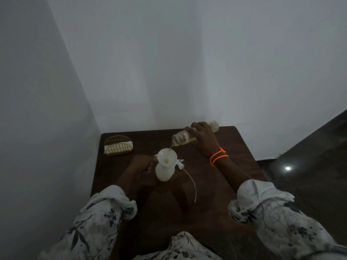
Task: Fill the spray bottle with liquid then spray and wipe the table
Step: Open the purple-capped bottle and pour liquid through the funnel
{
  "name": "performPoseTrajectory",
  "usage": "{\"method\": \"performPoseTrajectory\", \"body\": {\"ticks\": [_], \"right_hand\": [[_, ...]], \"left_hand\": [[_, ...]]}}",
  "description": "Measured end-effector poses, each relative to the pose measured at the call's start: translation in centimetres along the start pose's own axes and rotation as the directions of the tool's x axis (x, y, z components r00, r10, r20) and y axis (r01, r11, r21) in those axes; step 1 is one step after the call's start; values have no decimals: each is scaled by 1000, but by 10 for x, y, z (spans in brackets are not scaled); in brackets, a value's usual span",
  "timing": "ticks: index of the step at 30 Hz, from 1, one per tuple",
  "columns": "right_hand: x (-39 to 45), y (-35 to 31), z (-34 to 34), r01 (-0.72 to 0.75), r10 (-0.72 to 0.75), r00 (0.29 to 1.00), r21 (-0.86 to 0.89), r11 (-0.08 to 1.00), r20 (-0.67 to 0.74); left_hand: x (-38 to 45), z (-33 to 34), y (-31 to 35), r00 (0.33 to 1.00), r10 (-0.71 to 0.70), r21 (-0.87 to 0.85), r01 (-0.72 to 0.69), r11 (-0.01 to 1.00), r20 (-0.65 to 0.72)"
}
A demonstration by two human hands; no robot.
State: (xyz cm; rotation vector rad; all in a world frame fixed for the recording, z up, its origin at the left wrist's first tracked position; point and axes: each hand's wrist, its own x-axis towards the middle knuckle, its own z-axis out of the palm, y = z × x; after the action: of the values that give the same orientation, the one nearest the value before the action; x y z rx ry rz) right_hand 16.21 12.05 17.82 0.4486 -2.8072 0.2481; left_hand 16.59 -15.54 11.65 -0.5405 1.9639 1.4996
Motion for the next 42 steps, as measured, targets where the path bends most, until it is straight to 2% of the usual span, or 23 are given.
{"method": "performPoseTrajectory", "body": {"ticks": [42], "right_hand": [[5,1,-1,-3,2,999,-19,1000,-36]], "left_hand": [[-3,1,-1,1000,3,2,-3,1000,-15]]}}
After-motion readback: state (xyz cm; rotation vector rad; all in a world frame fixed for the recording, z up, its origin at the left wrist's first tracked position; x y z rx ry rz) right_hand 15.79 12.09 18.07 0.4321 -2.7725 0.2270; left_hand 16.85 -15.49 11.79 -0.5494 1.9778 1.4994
